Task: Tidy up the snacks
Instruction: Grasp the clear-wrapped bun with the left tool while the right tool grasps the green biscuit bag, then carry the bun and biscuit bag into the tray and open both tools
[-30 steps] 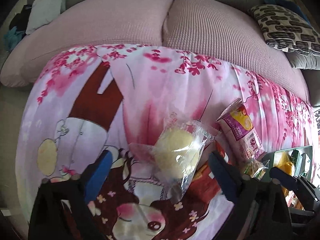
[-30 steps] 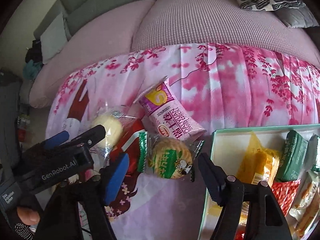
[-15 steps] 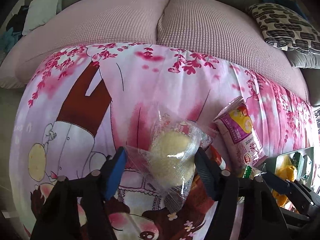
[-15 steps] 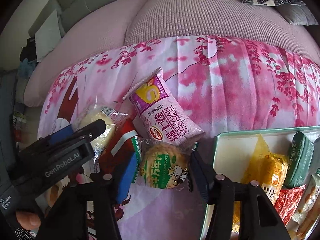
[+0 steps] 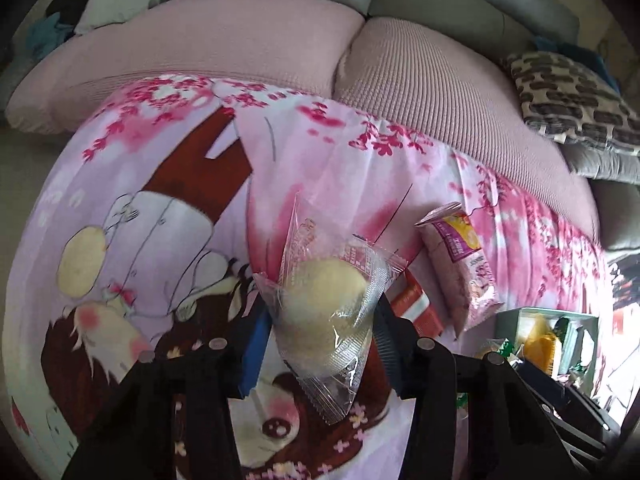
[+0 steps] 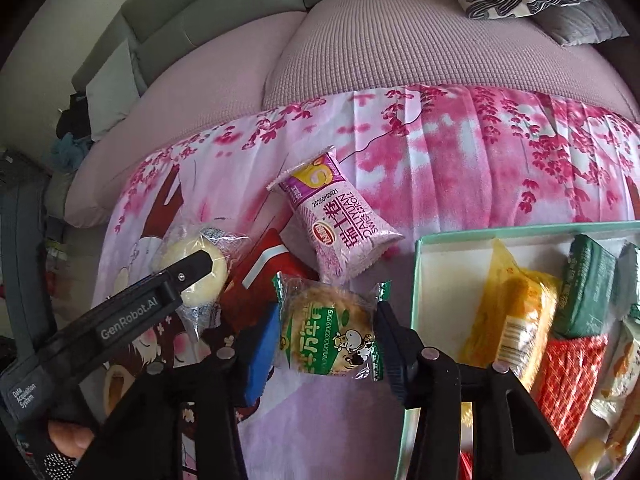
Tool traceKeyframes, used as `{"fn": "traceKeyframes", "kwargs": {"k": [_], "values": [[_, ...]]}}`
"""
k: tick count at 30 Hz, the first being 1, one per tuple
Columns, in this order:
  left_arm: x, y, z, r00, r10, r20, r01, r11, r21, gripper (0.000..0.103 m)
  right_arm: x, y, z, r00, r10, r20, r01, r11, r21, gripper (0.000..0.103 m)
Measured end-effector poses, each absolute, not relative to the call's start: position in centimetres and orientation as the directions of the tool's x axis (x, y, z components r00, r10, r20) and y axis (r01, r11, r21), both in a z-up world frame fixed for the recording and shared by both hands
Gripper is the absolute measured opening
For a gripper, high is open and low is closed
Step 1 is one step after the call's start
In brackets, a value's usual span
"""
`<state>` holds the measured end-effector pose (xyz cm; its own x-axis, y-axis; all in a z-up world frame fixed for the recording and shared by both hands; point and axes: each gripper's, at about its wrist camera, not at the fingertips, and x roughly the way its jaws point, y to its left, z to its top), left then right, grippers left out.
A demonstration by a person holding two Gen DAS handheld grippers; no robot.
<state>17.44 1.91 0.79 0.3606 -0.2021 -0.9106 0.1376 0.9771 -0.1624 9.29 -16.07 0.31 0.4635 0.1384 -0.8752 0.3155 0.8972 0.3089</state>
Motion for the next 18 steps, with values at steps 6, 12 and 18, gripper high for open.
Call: {"fn": "traceKeyframes", "kwargs": {"k": [6, 12, 18], "values": [[14.0, 2.6, 3.1, 0.423, -0.228, -0.877, 0.102, 0.974, -0.204, 0.051, 6.3, -15.6, 2.0, 0.522, 0.142, -0.841, 0.302, 0.892, 0.338, 0.05], [11.5, 1.8, 4.3, 0.442, -0.251, -0.861, 0.092, 0.968, -0.235, 0.051, 2.8, -16.5, 3.2, 0.581, 0.133, -0.803, 0.321, 0.869, 0.376, 0.05], [9.6, -0.4, 6.1, 0.457, -0.305, -0.835, 0.137, 0.952, -0.273, 0.051, -0.9, -19.1, 3.7, 0.623, 0.062, -0.78, 0.391, 0.839, 0.379, 0.05]]}}
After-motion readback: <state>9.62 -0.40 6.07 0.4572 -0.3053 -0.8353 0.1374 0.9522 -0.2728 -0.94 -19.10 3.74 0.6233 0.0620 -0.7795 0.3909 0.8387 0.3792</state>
